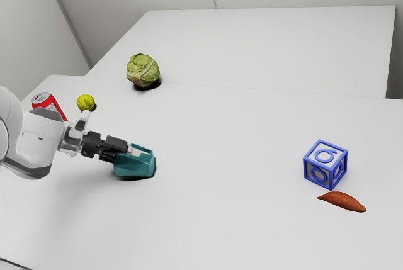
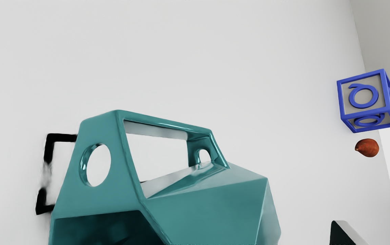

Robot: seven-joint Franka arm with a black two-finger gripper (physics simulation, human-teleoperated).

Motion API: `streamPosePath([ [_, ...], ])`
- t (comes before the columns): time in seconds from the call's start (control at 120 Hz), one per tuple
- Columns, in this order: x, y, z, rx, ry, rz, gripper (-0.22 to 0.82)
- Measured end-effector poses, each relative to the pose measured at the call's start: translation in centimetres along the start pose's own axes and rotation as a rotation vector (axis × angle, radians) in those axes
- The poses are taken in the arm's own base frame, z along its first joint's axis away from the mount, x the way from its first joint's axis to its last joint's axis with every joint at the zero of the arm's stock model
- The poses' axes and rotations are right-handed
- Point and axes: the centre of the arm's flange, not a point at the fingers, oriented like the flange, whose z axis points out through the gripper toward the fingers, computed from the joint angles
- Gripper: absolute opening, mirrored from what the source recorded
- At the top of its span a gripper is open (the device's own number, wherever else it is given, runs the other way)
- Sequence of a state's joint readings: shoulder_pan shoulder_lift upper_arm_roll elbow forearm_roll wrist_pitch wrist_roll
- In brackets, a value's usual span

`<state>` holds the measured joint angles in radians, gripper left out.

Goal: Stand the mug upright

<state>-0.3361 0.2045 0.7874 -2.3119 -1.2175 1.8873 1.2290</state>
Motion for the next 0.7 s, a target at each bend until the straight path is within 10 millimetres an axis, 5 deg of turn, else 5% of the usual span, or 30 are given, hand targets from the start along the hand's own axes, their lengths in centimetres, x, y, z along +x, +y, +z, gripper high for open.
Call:
streamPosePath([
  [0.242, 0.0, 0.1, 0.1, -0.005, 0.004, 0.03, 0.0],
  [0.433, 0.4, 0.8, 0.6, -0.019, 0.02, 0.059, -0.12],
  [0.7, 3.0, 5.6, 1.2, -0.038, 0.049, 0.192, -0.14],
])
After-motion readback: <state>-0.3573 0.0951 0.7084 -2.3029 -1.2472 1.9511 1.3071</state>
